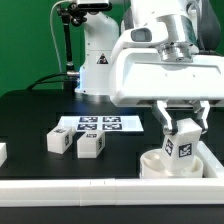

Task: Assemble stool

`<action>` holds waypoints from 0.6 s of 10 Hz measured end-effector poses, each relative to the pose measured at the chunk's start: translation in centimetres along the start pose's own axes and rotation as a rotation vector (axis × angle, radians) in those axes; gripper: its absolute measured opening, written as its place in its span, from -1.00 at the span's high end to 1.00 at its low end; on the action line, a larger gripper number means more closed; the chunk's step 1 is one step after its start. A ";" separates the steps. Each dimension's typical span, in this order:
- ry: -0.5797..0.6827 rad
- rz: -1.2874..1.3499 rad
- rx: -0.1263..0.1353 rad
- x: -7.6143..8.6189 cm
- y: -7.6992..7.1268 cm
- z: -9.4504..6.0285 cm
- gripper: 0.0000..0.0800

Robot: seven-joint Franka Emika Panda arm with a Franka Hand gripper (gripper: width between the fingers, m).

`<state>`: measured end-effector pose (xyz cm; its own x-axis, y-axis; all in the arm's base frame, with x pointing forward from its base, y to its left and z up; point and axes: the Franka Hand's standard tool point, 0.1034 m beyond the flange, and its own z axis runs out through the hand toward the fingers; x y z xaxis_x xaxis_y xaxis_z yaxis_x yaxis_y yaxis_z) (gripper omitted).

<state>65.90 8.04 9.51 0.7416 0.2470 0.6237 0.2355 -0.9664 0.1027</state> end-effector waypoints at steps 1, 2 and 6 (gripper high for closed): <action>-0.007 0.000 0.002 0.1 0.0 0.1 0.18; -0.018 0.000 0.005 -0.2 -0.1 0.2 0.18; -0.027 0.004 0.004 -0.5 0.2 0.3 -0.59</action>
Offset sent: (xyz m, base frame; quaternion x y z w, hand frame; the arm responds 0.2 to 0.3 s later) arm -0.0017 -0.0028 0.0015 0.0236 -0.0132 0.0177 0.9995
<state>65.72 7.73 9.00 0.7593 0.2448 0.6030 0.2349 -0.9672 0.0968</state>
